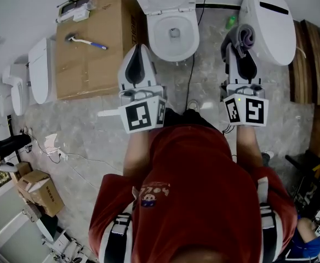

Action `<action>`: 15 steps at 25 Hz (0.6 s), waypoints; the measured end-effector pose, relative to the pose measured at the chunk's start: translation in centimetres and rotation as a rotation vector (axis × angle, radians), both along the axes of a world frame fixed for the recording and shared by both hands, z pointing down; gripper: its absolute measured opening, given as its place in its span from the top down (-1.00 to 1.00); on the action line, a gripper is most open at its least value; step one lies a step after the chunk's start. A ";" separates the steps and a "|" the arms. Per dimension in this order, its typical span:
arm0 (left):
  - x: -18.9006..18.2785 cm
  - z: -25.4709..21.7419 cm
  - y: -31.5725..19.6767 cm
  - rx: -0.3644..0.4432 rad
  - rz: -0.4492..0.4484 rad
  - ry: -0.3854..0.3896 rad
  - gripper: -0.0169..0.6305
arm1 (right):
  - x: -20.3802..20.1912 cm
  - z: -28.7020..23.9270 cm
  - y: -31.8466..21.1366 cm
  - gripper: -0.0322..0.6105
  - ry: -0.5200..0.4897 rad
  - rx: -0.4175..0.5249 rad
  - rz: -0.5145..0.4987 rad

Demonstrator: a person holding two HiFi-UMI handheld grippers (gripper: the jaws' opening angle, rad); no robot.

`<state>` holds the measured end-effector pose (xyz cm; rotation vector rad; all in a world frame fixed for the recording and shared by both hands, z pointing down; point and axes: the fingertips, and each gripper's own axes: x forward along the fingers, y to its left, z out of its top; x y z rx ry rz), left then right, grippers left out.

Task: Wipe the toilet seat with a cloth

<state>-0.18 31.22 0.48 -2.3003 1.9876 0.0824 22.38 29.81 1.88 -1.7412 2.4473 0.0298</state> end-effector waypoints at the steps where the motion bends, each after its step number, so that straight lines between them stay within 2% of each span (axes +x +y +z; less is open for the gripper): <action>1: -0.1 0.1 -0.6 -0.002 -0.003 -0.001 0.91 | -0.2 0.1 -0.7 0.63 0.001 -0.003 -0.005; 6: -1.0 0.9 -3.5 -0.011 -0.009 0.003 0.91 | -1.4 0.9 -3.7 0.63 0.005 -0.017 -0.022; 11: -2.8 2.0 -7.2 -0.013 0.006 0.000 0.91 | -3.1 1.5 -7.3 0.63 -0.034 -0.010 -0.012; 15: -4.9 2.6 -11.2 -0.012 0.017 -0.005 0.91 | -5.6 1.8 -10.8 0.63 0.009 -0.010 -0.006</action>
